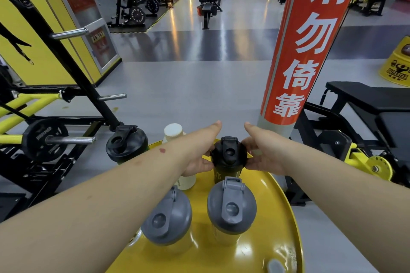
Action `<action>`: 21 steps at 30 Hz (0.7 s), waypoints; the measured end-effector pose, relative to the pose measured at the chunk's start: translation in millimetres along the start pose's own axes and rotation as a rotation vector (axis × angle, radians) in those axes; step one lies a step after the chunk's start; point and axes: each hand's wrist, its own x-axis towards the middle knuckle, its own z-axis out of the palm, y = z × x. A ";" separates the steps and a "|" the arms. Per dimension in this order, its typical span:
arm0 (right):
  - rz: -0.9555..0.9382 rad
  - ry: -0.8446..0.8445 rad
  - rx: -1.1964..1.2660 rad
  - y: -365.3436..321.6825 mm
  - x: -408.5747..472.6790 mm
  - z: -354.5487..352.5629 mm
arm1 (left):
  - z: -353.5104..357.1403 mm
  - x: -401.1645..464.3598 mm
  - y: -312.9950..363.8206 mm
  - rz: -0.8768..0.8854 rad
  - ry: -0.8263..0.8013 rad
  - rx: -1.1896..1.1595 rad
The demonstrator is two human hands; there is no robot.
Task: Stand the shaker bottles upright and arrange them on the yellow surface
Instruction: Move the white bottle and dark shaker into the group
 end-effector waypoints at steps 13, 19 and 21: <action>-0.015 0.014 0.029 7.3 0.0 -4.9 | 0.9 -8.6 -4.3 0.013 0.004 -0.019; -0.048 0.109 0.045 13.3 -18.6 -8.4 | -16.7 -37.5 -5.8 0.056 -0.017 0.045; -0.046 0.116 0.015 16.2 -30.8 -8.9 | -20.2 -49.8 -8.9 0.072 -0.015 0.091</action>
